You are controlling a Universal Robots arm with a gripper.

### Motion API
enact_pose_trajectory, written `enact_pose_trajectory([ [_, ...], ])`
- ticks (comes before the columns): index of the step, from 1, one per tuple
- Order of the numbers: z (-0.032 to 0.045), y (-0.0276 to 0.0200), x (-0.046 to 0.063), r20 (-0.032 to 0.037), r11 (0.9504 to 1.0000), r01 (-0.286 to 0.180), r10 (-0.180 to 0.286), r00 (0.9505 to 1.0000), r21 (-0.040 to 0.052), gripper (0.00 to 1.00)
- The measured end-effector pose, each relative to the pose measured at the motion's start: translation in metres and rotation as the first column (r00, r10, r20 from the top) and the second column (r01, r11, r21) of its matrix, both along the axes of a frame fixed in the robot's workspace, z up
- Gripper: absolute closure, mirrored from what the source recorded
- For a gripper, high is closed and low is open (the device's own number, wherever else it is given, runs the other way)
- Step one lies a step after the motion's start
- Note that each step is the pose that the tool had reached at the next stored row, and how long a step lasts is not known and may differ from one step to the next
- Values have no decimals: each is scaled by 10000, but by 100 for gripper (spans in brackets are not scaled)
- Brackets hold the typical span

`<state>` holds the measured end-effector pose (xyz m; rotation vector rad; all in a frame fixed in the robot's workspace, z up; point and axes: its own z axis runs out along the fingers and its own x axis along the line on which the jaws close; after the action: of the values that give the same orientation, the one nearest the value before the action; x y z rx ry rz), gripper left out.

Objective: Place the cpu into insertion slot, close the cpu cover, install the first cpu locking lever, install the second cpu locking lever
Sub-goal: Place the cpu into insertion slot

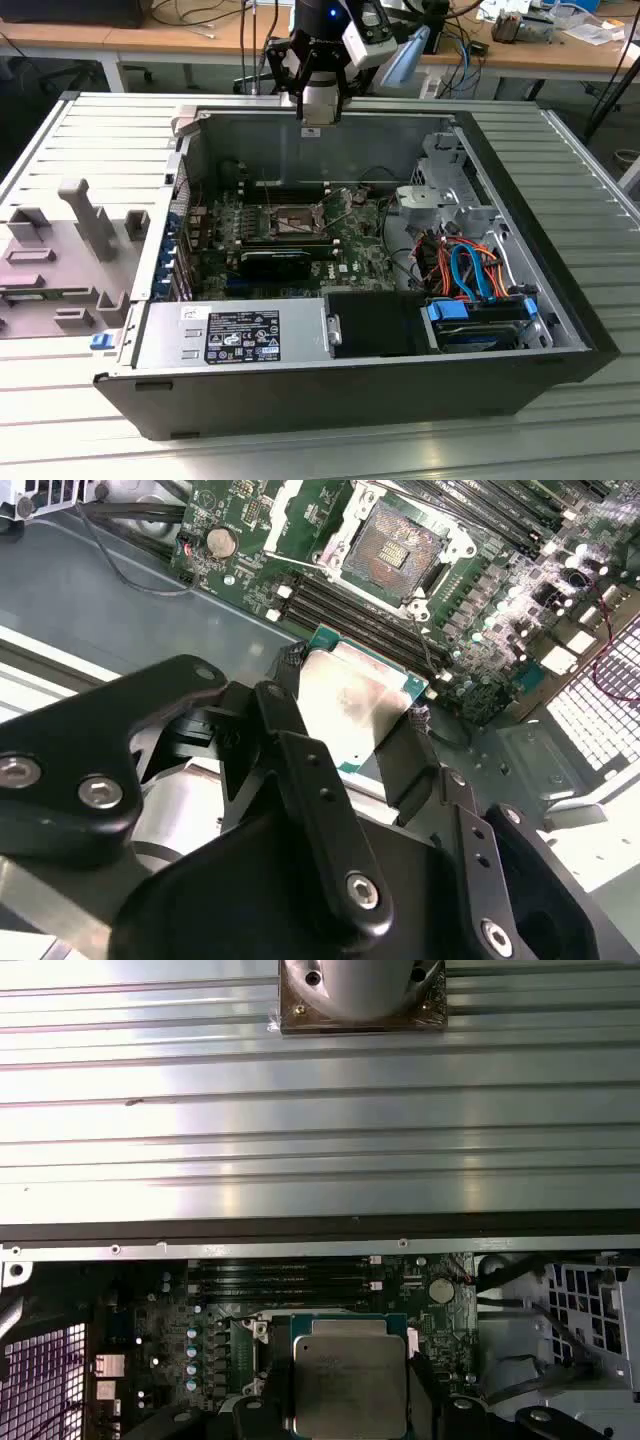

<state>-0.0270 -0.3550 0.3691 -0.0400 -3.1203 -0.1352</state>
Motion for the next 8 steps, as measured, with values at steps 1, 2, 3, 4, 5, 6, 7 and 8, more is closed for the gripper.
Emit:
enact_pose_trajectory([
  [1,-1,0,0,-1,10000,0,0,10000,-2,45],
  [2,-4,0,0,0,10000,1,-1,10000,0,45],
  [3,-8,-1,0,0,10000,1,-1,10000,0,45],
  [4,-12,-1,-1,-1,10000,2,-2,10000,0,45],
  [5,-13,-2,0,0,10000,0,0,10000,-1,45],
  [6,-15,-4,-1,0,10000,1,-1,10000,0,45],
  [7,-16,-5,0,0,10000,1,-1,10000,0,45],
  [8,-18,-7,-1,0,10000,1,-1,10000,0,45],
])
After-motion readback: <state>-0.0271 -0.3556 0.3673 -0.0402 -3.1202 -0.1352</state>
